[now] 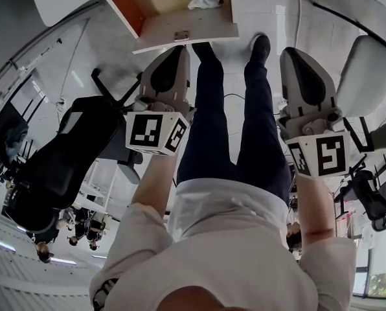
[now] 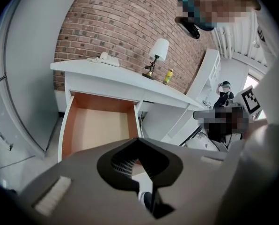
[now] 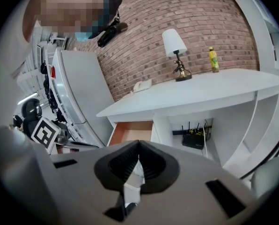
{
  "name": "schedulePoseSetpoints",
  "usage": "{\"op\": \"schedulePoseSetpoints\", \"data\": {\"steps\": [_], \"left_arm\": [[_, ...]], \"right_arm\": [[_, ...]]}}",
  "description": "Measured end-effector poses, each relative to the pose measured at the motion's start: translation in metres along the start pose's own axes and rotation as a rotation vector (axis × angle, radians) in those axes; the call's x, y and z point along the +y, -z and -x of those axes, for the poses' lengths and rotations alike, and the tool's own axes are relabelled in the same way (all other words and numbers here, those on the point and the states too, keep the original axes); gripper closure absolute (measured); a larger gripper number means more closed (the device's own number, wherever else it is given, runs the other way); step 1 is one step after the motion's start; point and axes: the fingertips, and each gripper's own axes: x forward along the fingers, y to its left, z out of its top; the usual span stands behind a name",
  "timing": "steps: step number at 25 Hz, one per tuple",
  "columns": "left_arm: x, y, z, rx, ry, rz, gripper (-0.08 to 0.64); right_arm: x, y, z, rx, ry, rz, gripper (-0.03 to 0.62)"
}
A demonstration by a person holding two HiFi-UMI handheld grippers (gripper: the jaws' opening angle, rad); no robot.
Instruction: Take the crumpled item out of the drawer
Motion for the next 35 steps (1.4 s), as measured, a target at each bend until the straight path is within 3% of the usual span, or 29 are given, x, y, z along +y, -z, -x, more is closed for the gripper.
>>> {"op": "schedulePoseSetpoints", "data": {"steps": [6,7,8,13,18,28,35], "left_arm": [[0.001,0.002,-0.004,0.019,-0.043,-0.096,0.55],[0.0,0.004,-0.008,0.039,-0.03,-0.093,0.357],[0.0,0.007,-0.012,0.066,-0.018,-0.083,0.287],[0.003,0.006,-0.031,0.113,0.005,-0.068,0.287],[0.007,0.006,-0.063,0.175,0.009,-0.102,0.288],[0.034,0.04,-0.126,0.375,-0.031,-0.096,0.298],[0.065,0.07,-0.153,0.529,-0.103,-0.123,0.33]], "right_arm": [[0.002,0.007,-0.001,-0.006,-0.007,-0.018,0.584],[0.003,0.007,-0.002,-0.006,-0.009,-0.02,0.584],[0.003,0.007,-0.002,-0.007,-0.01,-0.021,0.584],[0.001,0.01,-0.002,-0.008,-0.012,-0.034,0.584],[-0.01,0.015,0.0,-0.009,0.002,-0.055,0.584],[-0.024,0.013,0.0,-0.019,0.003,-0.068,0.584],[-0.033,0.015,-0.003,-0.014,0.001,-0.081,0.584]]}}
